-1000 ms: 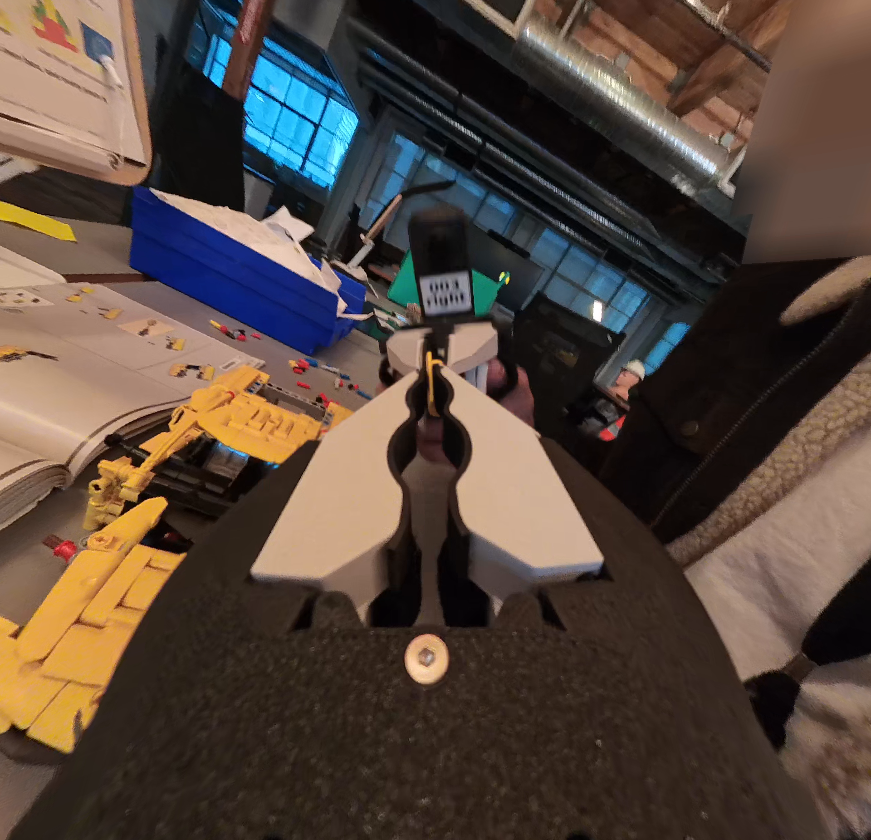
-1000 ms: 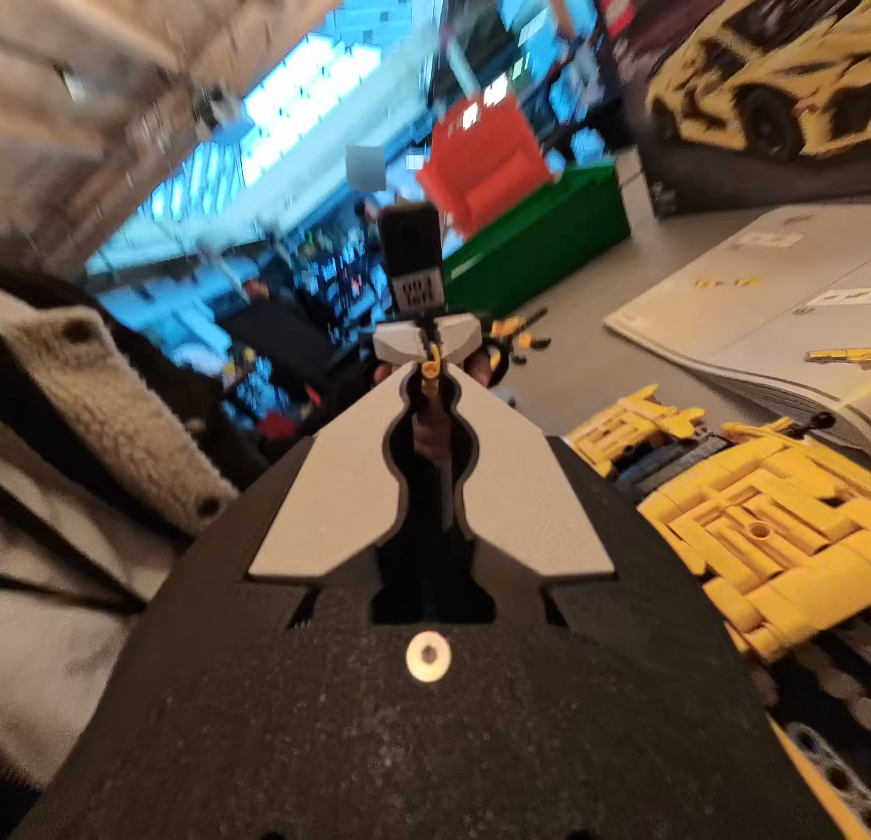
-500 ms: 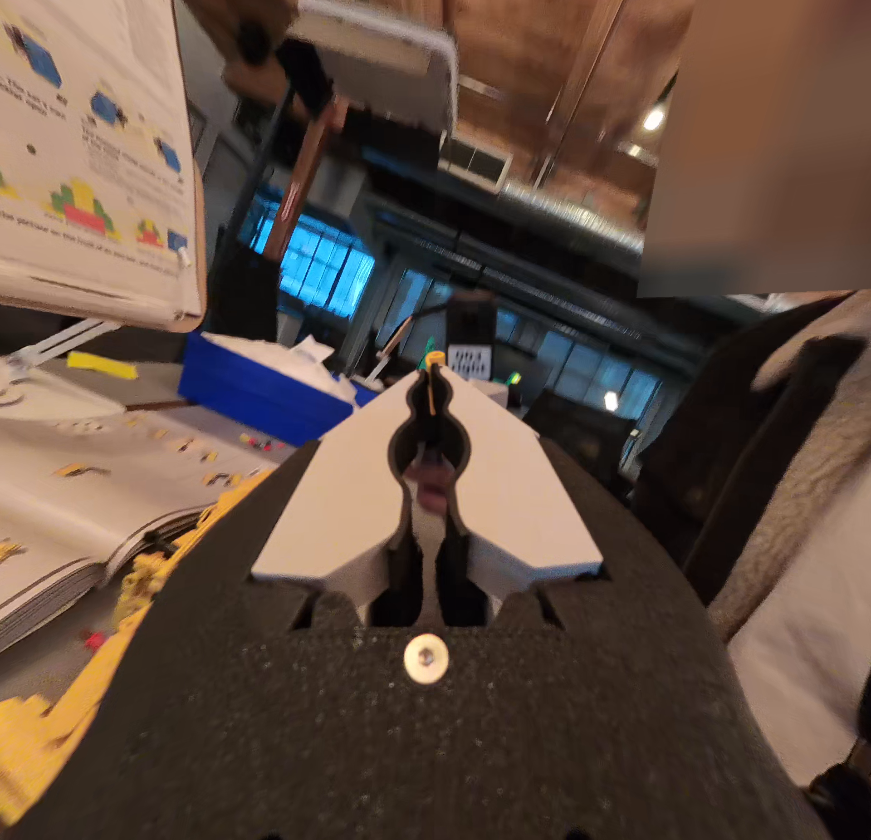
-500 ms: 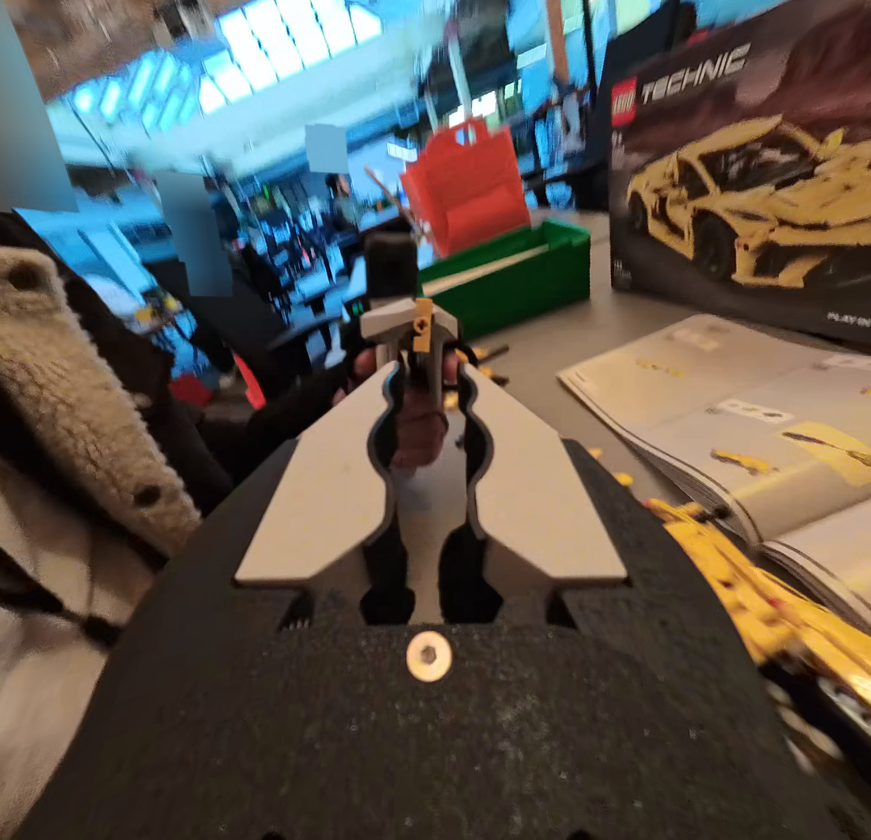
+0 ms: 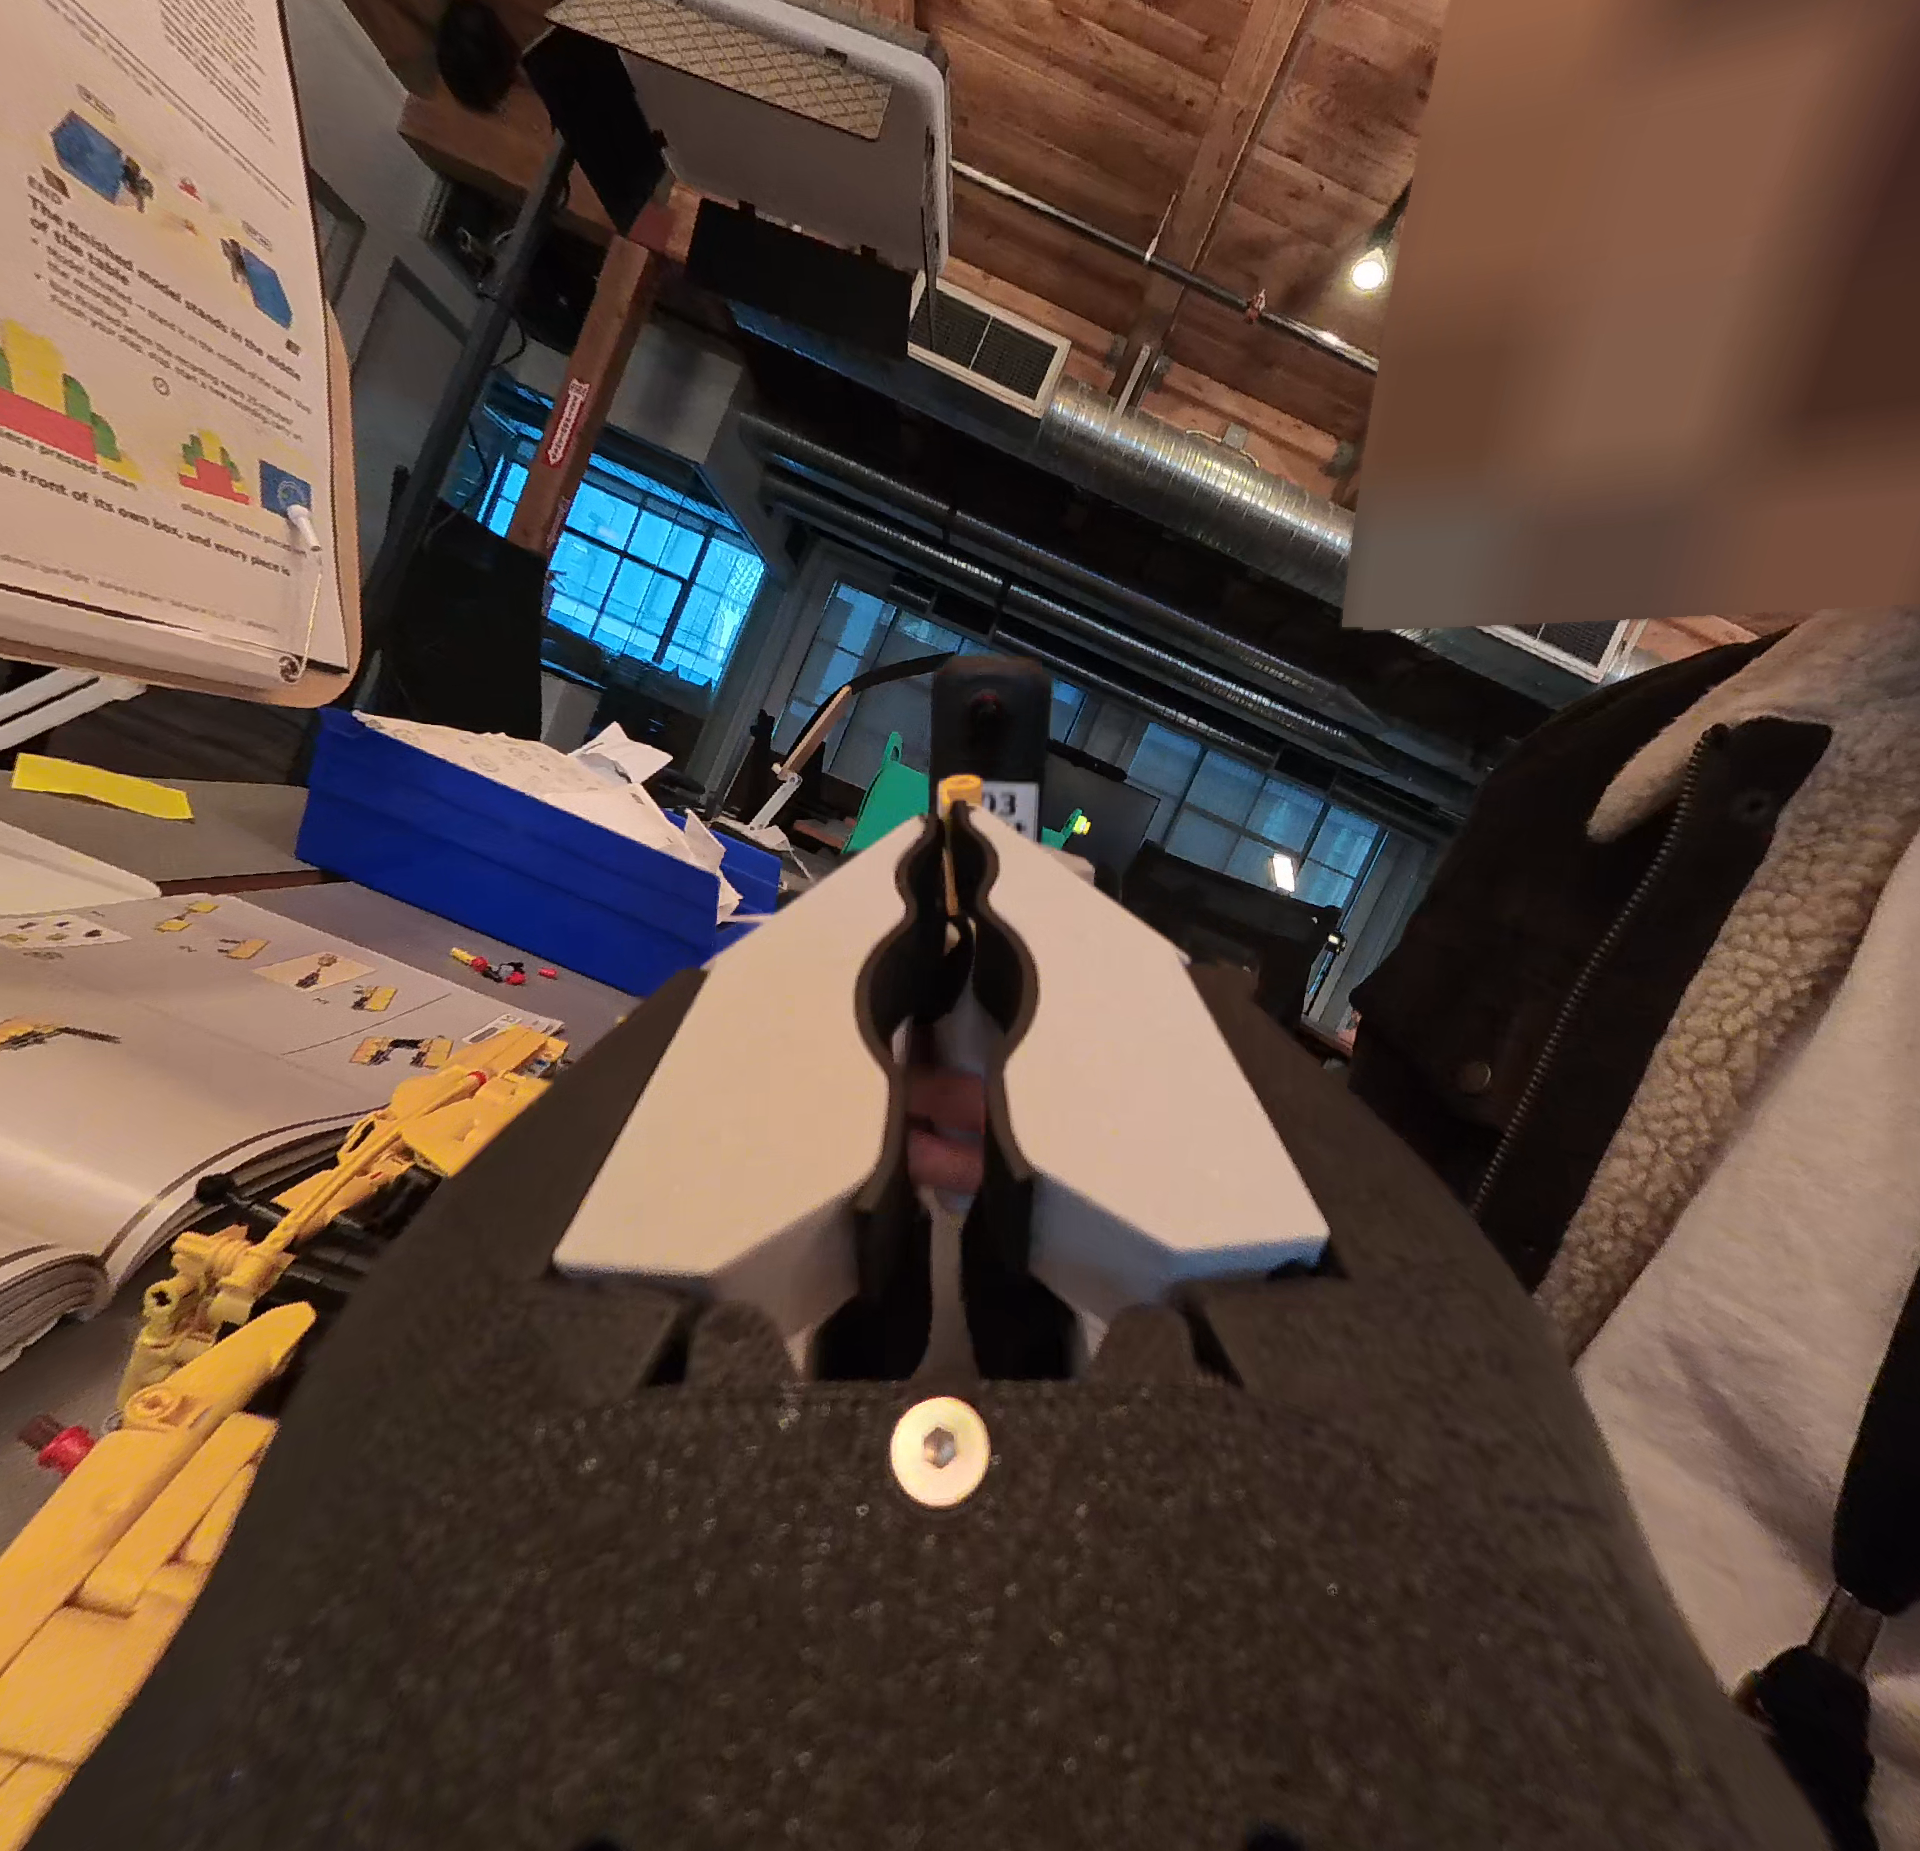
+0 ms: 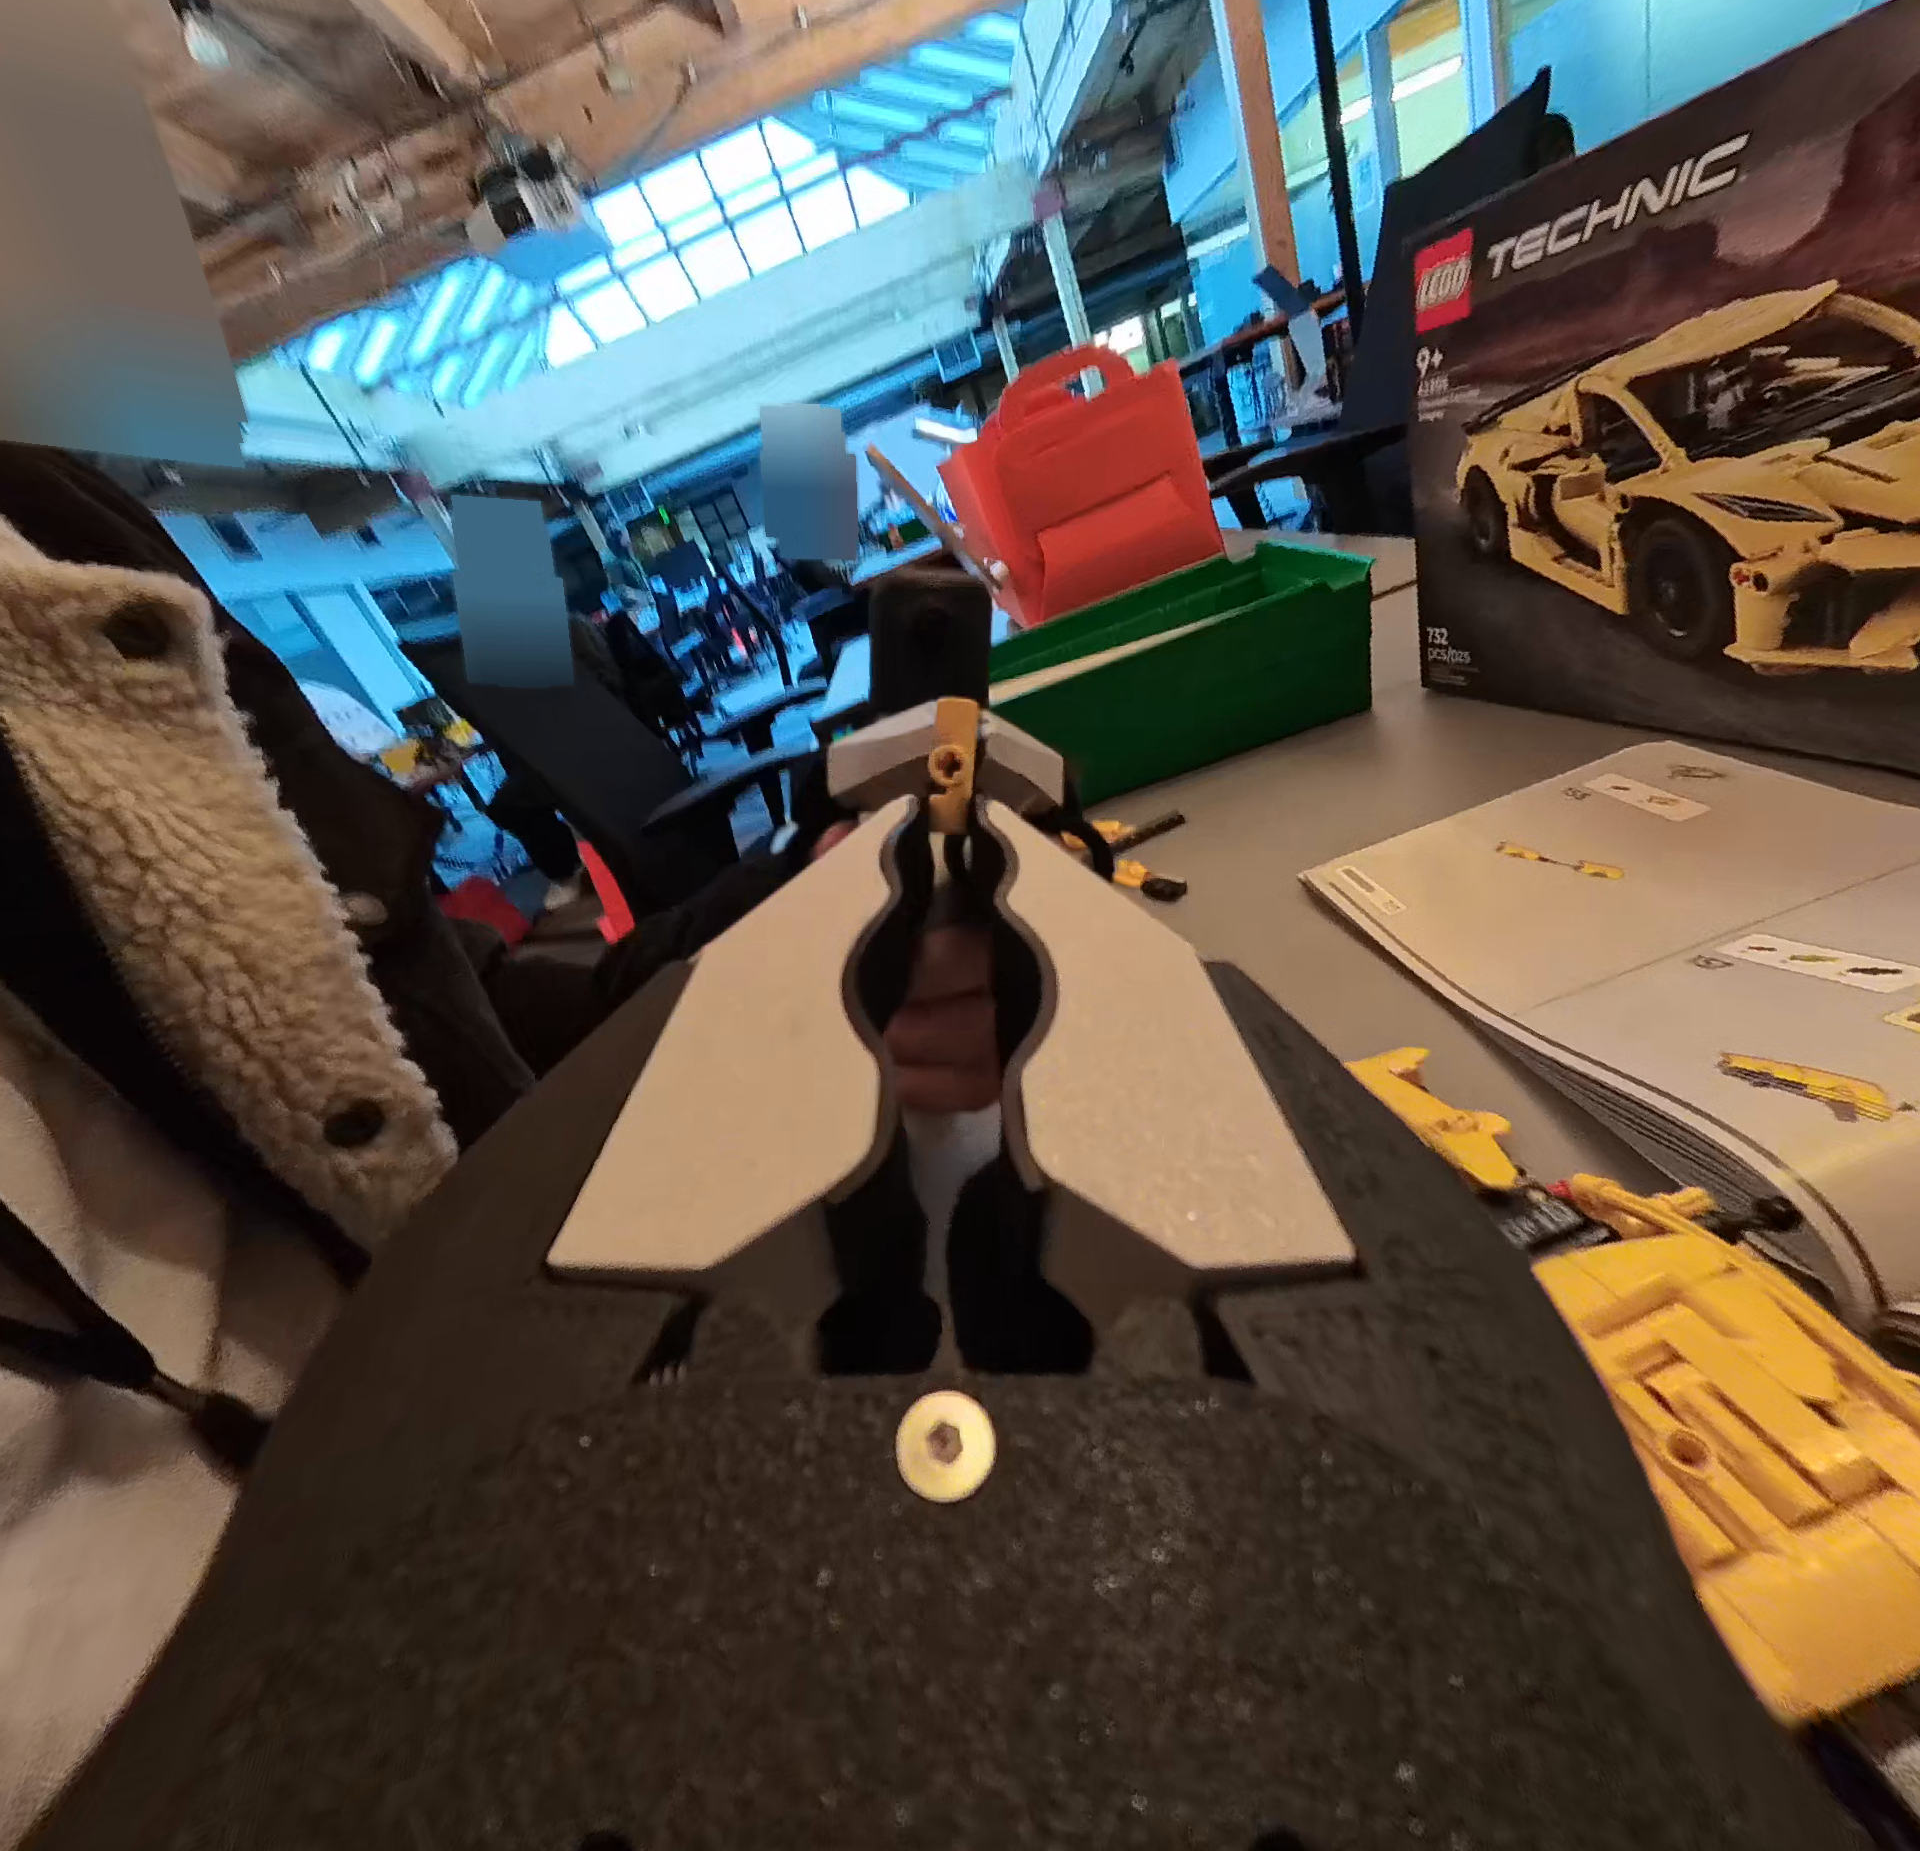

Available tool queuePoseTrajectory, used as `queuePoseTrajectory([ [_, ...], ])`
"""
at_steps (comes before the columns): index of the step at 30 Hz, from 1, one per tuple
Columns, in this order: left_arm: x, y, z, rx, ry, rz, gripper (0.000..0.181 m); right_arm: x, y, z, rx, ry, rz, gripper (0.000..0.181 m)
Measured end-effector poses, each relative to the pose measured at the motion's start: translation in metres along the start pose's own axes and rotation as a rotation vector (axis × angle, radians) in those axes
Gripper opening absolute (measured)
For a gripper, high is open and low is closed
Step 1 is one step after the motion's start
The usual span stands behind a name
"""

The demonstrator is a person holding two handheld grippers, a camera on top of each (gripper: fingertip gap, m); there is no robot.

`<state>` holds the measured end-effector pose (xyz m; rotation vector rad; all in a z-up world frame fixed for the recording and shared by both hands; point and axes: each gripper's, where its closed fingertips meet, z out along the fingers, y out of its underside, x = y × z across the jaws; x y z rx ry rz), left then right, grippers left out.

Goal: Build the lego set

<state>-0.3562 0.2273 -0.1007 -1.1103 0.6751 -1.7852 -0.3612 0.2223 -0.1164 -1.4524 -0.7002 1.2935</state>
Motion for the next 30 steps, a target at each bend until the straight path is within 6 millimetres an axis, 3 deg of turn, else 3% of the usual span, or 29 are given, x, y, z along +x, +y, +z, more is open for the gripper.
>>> queuePoseTrajectory([
  [4, 0.003, 0.018, -0.005, -0.163, 0.015, 0.007, 0.007, -0.001, 0.020, -0.009, -0.270, 0.006, -0.099, 0.007],
  [9, 0.001, 0.056, -0.009, -0.411, -0.015, 0.129, 0.015, 0.002, 0.047, -0.031, -0.680, 0.038, -0.251, 0.007],
  [18, 0.005, 0.091, -0.005, -0.553, 0.005, 0.155, 0.008, -0.001, 0.073, -0.046, -0.913, -0.024, -0.259, 0.007],
  [24, -0.002, 0.082, -0.004, -0.512, -0.044, 0.232, 0.007, 0.008, 0.061, -0.040, -0.785, 0.026, -0.271, 0.007],
  [28, -0.021, 0.053, -0.005, -0.400, -0.203, 0.521, 0.006, 0.025, 0.031, -0.034, -0.451, 0.171, -0.205, 0.027],
  [30, -0.032, 0.045, -0.009, -0.405, -0.303, 0.702, 0.007, 0.032, 0.033, -0.028, -0.346, 0.235, -0.061, 0.037],
])
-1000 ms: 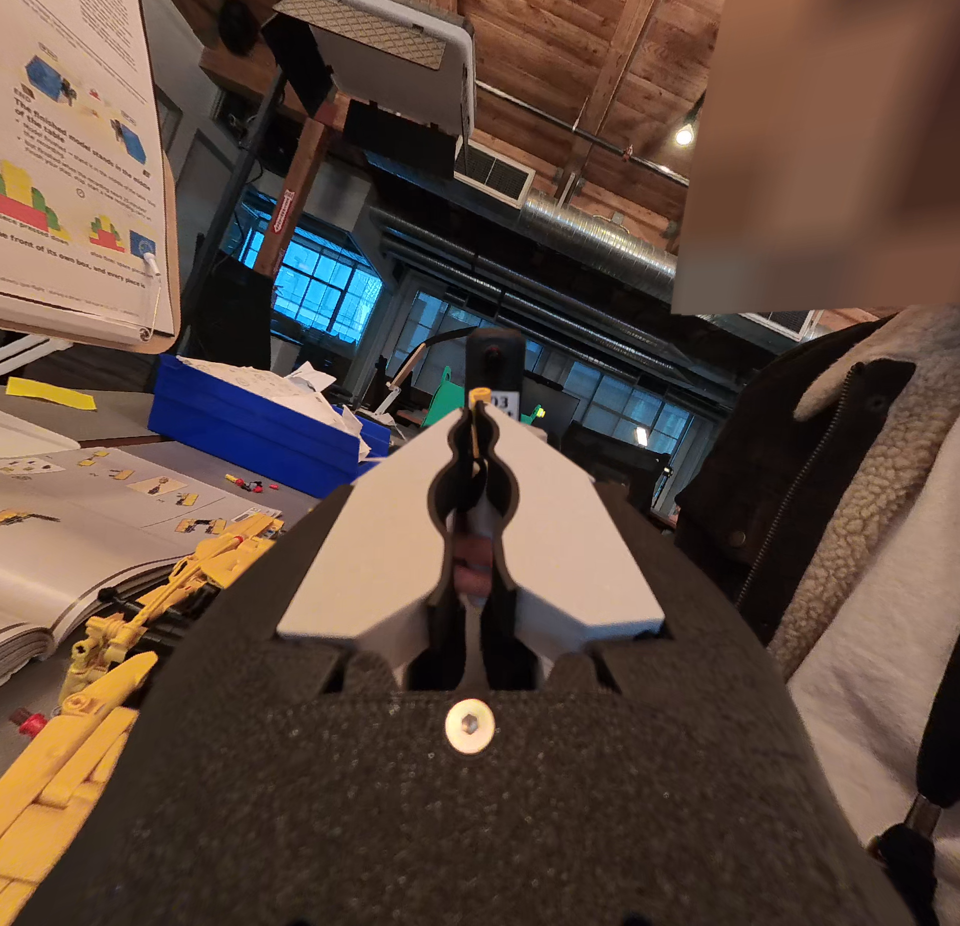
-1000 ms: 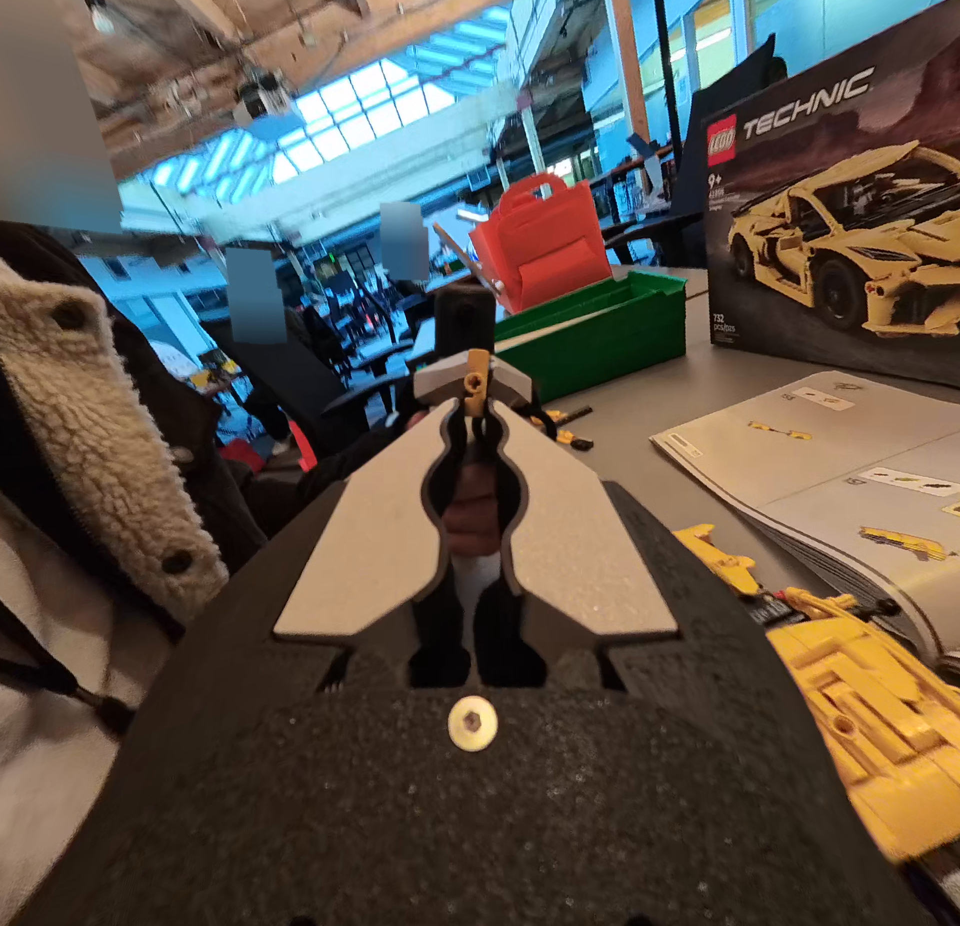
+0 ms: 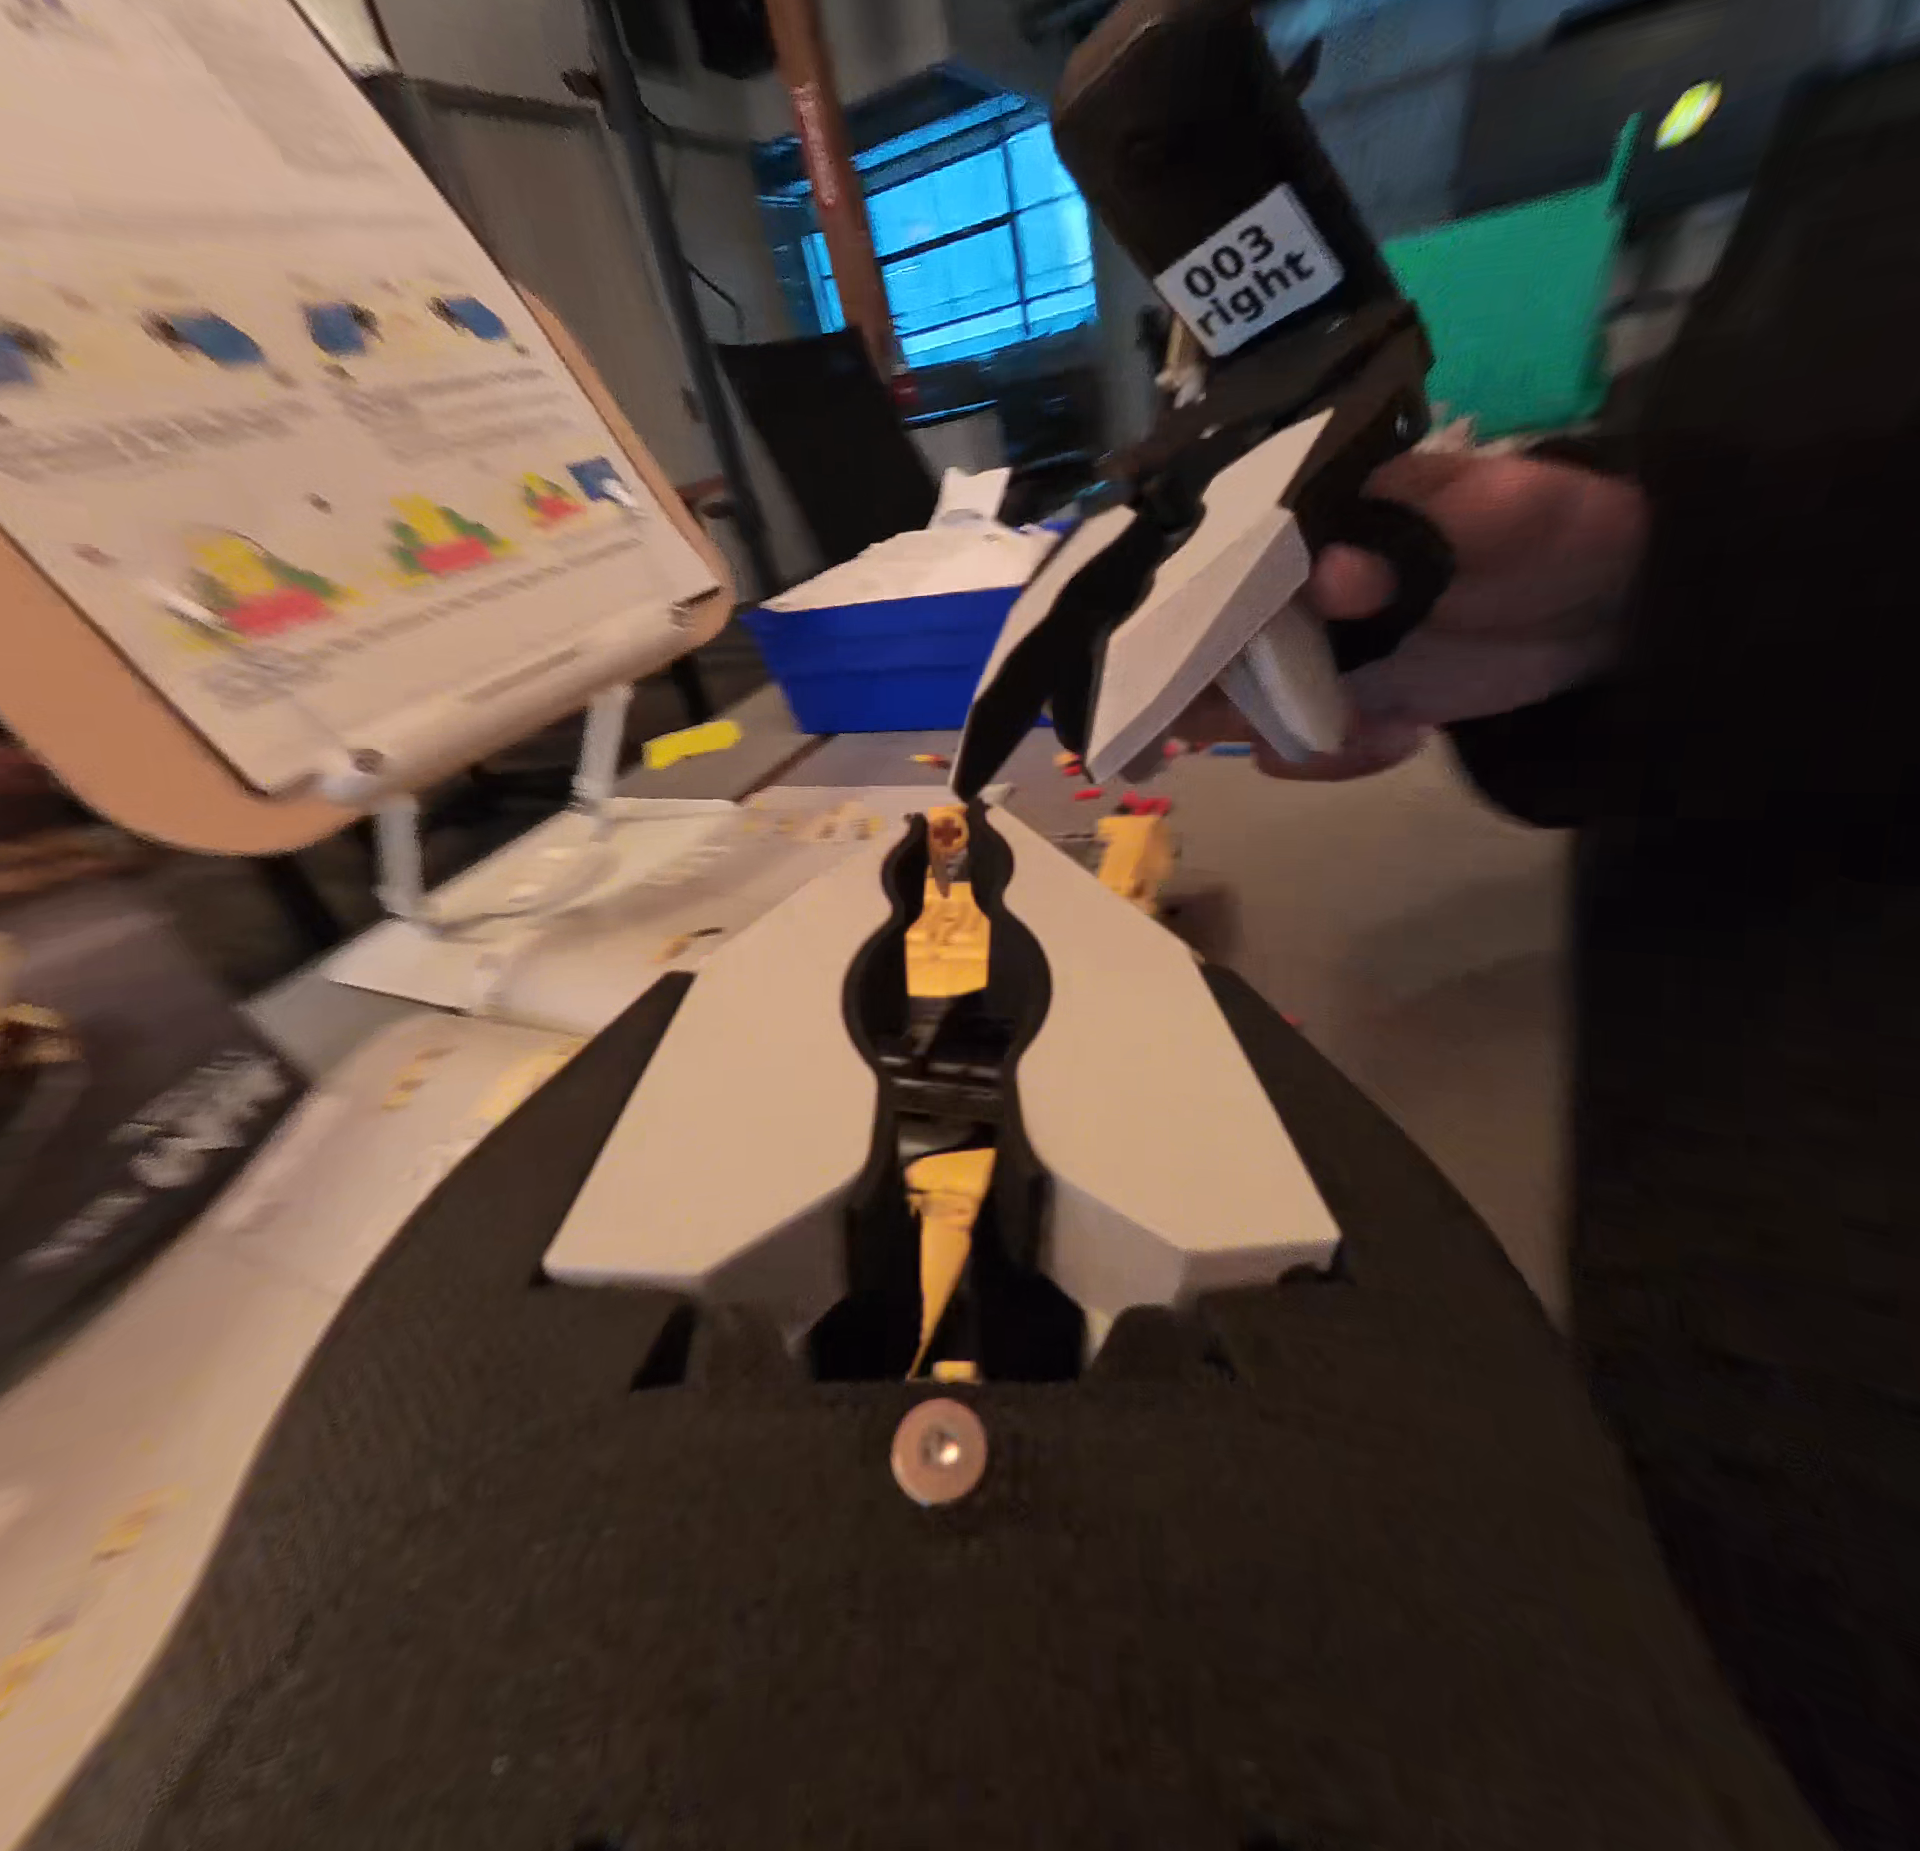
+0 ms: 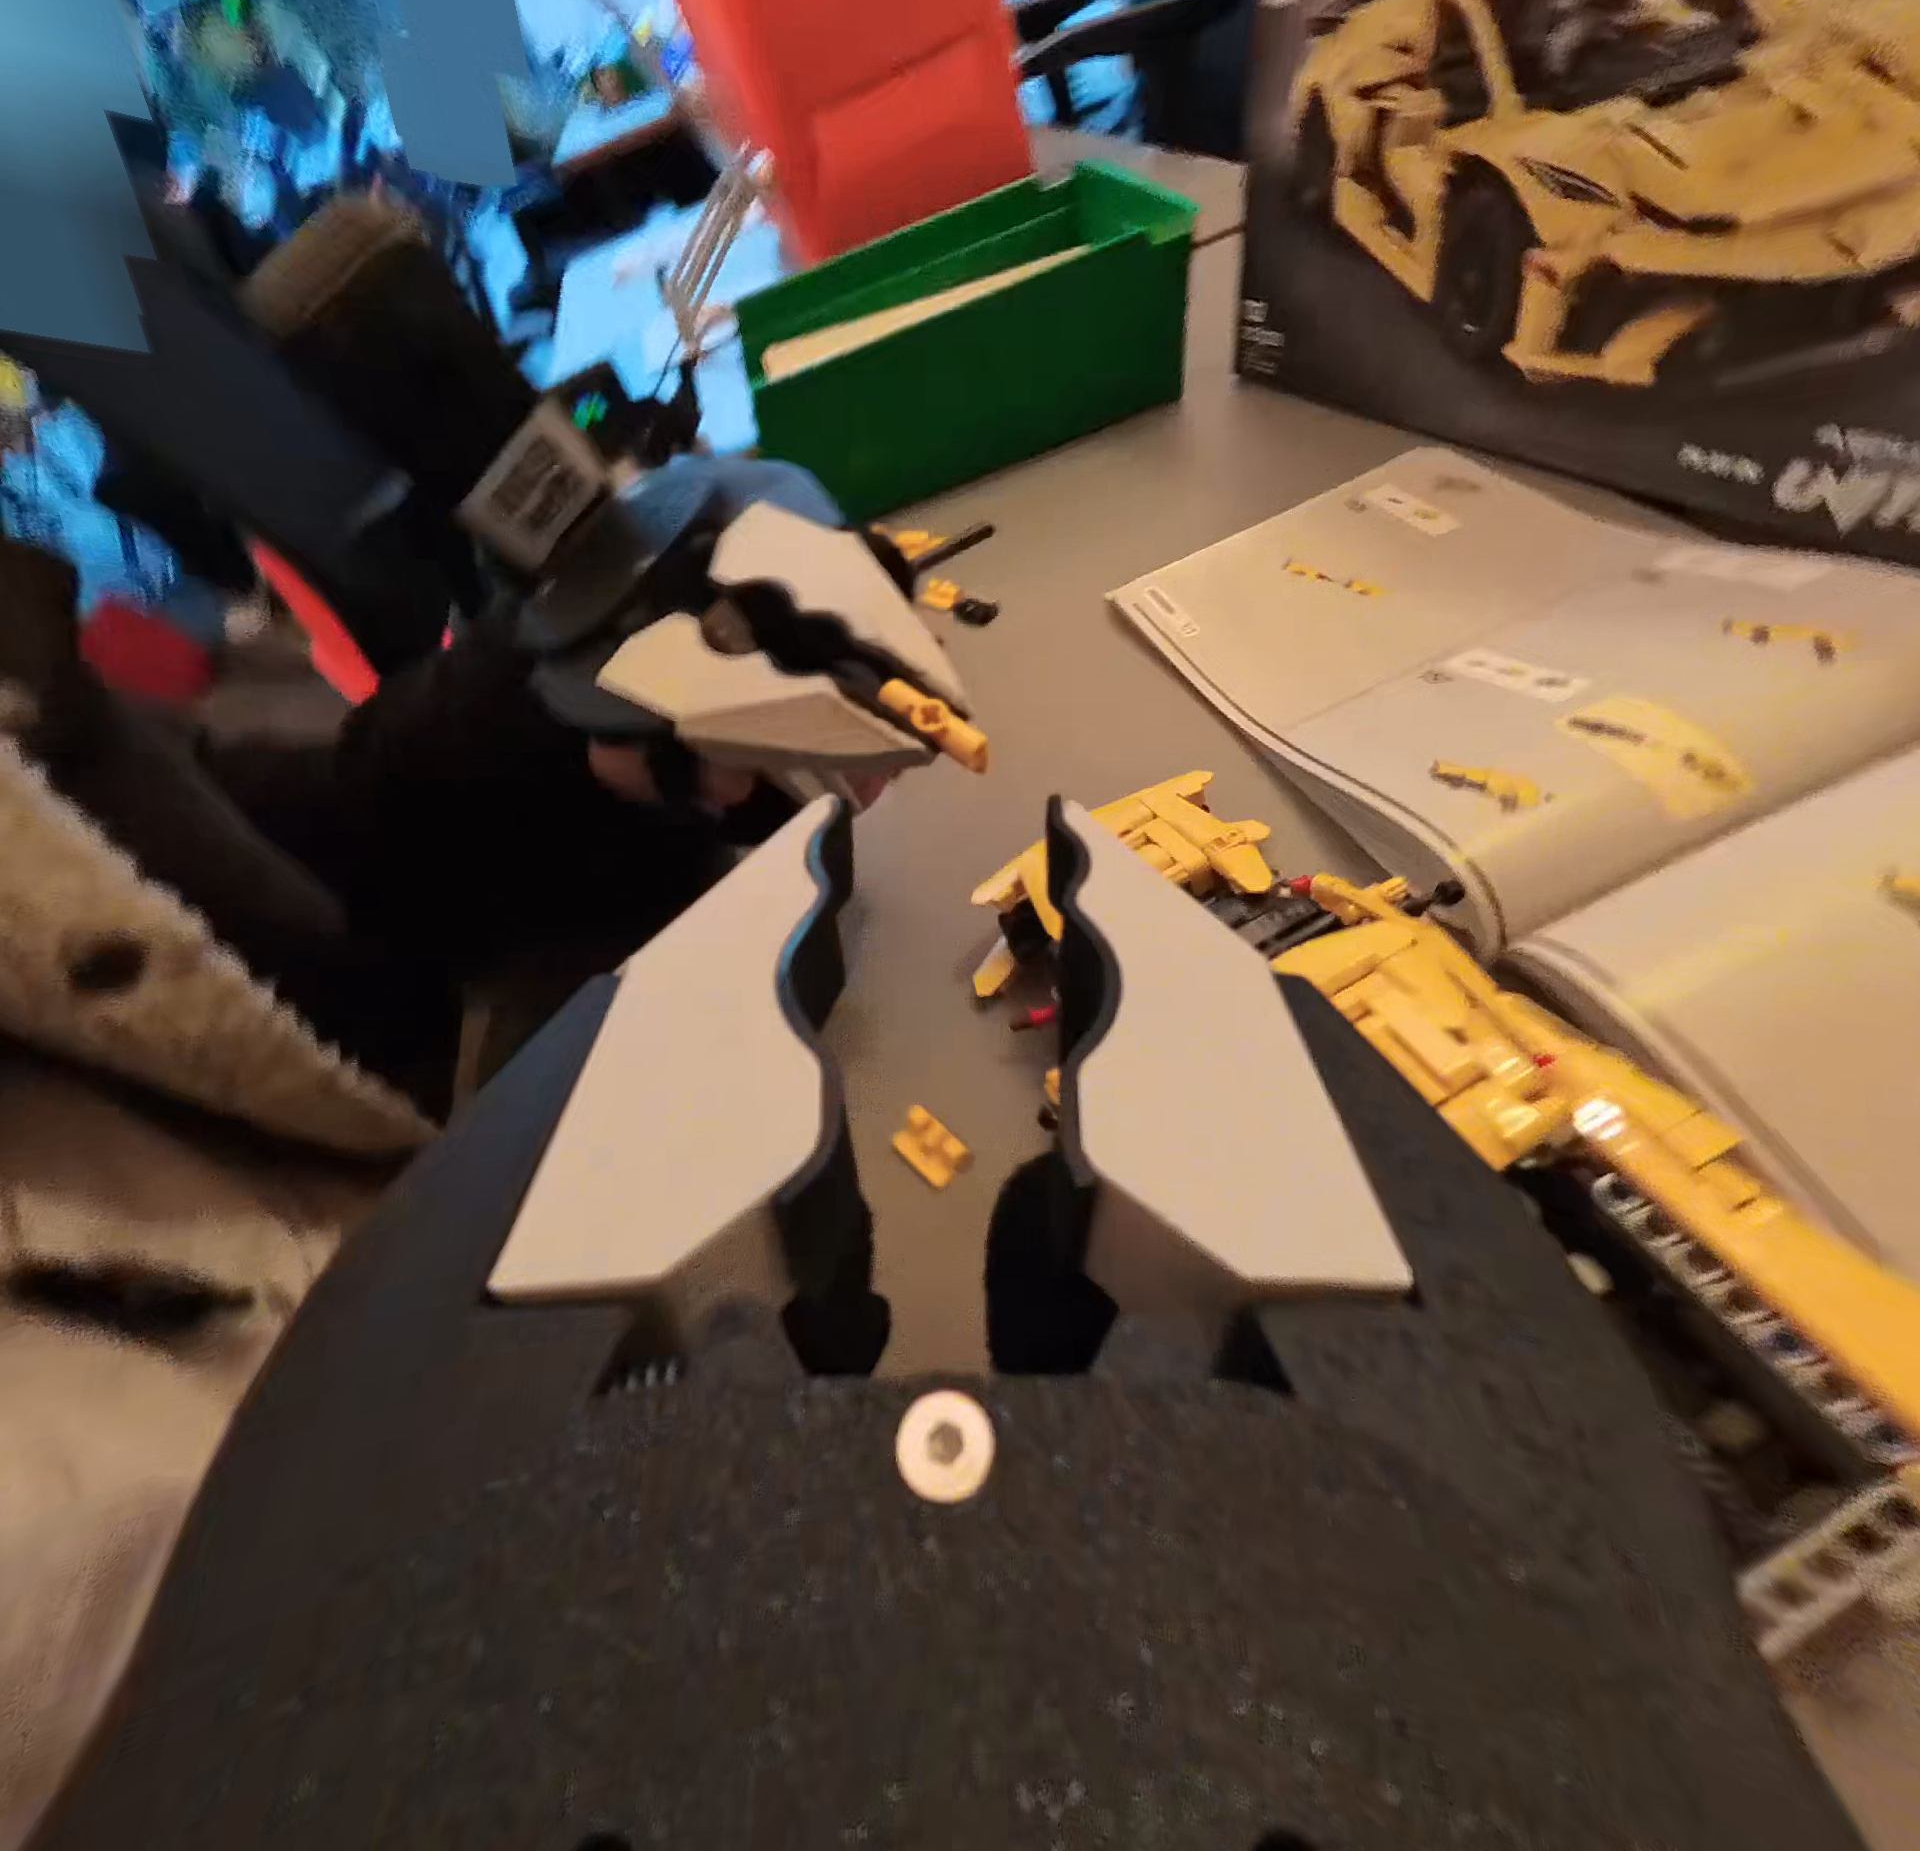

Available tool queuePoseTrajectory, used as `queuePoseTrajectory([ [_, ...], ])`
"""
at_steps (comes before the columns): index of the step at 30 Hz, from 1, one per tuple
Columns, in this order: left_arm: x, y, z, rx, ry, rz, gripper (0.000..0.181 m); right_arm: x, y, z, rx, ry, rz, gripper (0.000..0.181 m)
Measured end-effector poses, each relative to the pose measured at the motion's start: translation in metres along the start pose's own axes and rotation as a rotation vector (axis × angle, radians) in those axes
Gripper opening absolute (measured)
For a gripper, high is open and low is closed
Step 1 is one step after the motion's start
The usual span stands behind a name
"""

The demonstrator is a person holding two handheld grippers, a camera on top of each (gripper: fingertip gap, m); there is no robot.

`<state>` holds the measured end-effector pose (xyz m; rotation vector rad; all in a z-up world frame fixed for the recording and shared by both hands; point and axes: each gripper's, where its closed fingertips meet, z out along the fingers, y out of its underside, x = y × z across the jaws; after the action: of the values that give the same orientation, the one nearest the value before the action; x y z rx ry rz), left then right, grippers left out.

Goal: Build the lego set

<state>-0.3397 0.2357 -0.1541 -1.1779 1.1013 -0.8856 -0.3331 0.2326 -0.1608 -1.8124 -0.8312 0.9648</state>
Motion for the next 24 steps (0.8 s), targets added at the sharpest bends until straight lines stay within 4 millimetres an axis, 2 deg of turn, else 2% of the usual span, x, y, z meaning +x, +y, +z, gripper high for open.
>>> queuePoseTrajectory([
  [4, -0.001, 0.007, 0.004, -0.069, -0.082, 0.224, 0.007, -0.003, -0.003, 0.018, 0.155, 0.028, 0.179, 0.041],
  [9, -0.002, 0.013, 0.006, -0.122, -0.138, 0.359, 0.007, 0.001, -0.003, 0.024, 0.126, 0.070, 0.162, 0.034],
  [15, -0.002, 0.016, 0.007, -0.142, -0.150, 0.347, 0.007, 0.006, 0.000, 0.024, 0.081, 0.123, 0.159, 0.027],
  [24, -0.004, 0.021, 0.010, -0.185, -0.183, 0.363, 0.007, 0.010, 0.002, 0.022, -0.002, 0.275, 0.024, 0.024],
])
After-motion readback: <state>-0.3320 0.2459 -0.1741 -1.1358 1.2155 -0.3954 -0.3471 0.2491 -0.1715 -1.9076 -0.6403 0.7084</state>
